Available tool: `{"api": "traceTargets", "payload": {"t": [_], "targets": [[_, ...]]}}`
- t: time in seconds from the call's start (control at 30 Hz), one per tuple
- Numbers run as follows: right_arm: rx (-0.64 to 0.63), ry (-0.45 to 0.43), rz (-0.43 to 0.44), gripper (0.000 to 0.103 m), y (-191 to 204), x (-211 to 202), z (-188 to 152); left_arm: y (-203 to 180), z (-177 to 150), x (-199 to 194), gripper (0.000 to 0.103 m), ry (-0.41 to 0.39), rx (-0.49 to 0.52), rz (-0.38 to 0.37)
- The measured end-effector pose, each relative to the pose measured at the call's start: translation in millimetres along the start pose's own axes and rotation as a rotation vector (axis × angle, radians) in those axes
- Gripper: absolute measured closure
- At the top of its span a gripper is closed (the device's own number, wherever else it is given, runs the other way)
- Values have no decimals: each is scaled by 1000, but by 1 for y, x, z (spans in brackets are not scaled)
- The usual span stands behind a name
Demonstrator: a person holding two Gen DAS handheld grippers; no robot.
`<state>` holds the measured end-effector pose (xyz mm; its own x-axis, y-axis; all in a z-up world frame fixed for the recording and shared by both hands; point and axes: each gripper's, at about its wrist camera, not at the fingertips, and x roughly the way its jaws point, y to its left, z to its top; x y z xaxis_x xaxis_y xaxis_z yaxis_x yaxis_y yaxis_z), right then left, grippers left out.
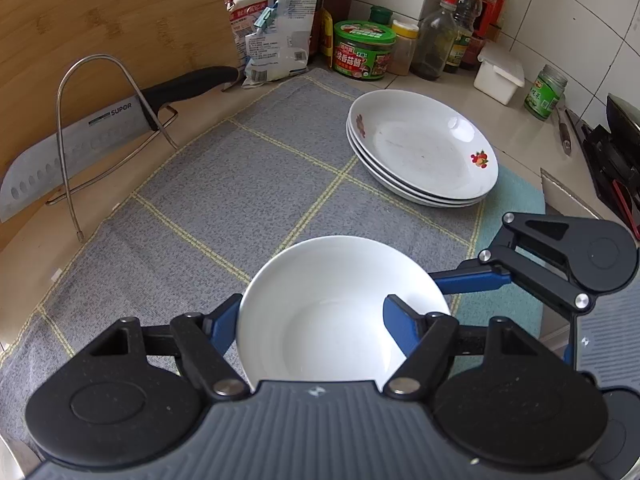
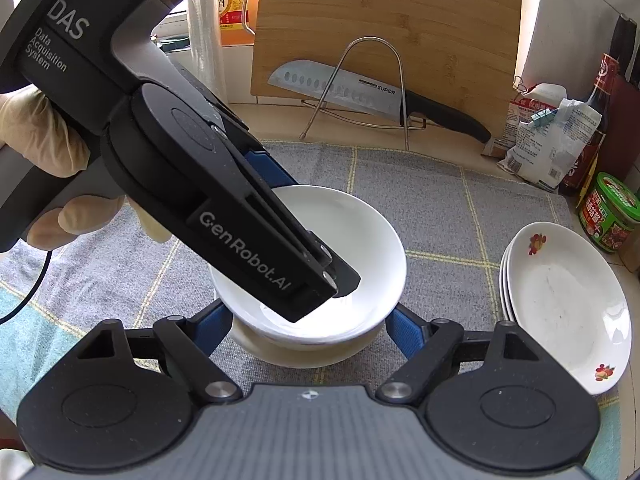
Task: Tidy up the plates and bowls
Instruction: 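Keep rubbing inside the bowl with the left tool fingertips, then lower the bowl into another white bowl and open the right tool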
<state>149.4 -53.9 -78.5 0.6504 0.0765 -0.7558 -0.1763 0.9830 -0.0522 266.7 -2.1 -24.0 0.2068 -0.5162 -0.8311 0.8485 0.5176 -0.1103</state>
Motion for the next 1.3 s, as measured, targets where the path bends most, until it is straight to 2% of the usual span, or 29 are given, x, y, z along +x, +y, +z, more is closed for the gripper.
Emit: {"api": "traceTargets", "payload": {"t": [0.57,0.63,0.7,0.73,0.9,1.0,1.3], "targets": [[12,12,9,15,-1,5,-1,4,-3,5,29,-6,-11,-12],[10,14,12,14,-1,5,-1,3,-2,4,27,-13,-7,-13],[2,-5,11,2,1,4,-2,2,-2,2,23,-29,2,-16],[-3,-23,7,0,2,1,-1,1,-2,1,19,-37,9,-12],[-5,-61,12,0,1,-8,3,4,-3,-10,19,-79,14,36],[4,-67,7,0,-1,-11,3,10,-8,-21,16,-110,-14,56],[35,-80,-56,0,-17,-20,-2,21,-43,-52,10,-201,-124,187]]}}
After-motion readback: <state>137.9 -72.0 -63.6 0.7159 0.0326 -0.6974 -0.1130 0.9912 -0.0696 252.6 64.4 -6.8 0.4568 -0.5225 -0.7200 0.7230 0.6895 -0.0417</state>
